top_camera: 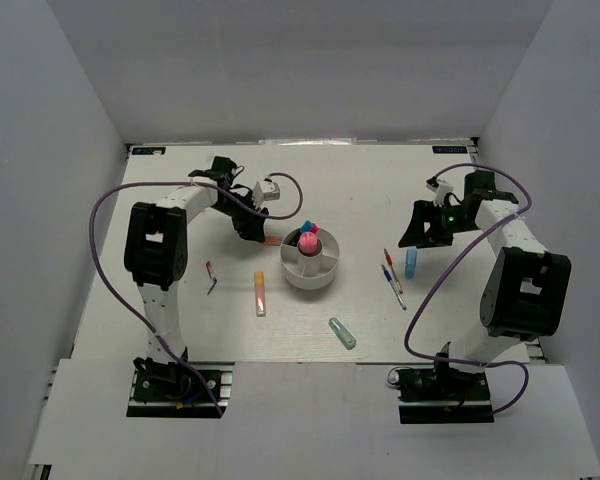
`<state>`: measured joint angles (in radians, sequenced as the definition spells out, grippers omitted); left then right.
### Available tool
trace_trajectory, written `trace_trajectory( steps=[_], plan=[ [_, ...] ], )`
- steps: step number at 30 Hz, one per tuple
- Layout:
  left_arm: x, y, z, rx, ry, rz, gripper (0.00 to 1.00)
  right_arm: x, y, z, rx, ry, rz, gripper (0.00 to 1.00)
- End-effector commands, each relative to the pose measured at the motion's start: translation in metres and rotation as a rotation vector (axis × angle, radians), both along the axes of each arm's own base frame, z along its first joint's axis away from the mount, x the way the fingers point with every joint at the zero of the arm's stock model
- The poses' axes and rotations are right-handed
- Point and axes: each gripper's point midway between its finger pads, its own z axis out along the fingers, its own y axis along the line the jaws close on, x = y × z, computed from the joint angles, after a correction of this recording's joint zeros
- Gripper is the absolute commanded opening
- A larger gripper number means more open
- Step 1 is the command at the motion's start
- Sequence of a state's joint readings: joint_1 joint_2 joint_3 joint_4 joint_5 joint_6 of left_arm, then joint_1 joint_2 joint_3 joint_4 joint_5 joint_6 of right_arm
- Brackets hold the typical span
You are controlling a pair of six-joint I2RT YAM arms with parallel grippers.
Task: Sort the stationery into containers
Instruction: Pick up the pen from the center of the board.
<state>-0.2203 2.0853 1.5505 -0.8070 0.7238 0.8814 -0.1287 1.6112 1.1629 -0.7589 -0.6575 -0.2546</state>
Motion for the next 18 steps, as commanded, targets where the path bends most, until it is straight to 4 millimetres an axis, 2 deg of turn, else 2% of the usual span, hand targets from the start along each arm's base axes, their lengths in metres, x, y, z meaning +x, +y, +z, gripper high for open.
trace_trajectory(
  steps=[1, 10, 18],
  plan=[
    [-0.001, -0.011, 0.019, -0.065, -0.101, -0.067, 0.60, 0.003, 0.002, 0.011, 0.003, -0.039, 0.011, 0.76],
    [-0.009, -0.021, 0.012, -0.072, -0.175, -0.105, 0.63, 0.005, 0.001, 0.013, 0.001, -0.036, 0.011, 0.76],
    [-0.009, -0.022, 0.001, -0.042, -0.239, -0.128, 0.60, 0.006, 0.000, 0.014, 0.000, -0.038, 0.009, 0.75]
  ],
)
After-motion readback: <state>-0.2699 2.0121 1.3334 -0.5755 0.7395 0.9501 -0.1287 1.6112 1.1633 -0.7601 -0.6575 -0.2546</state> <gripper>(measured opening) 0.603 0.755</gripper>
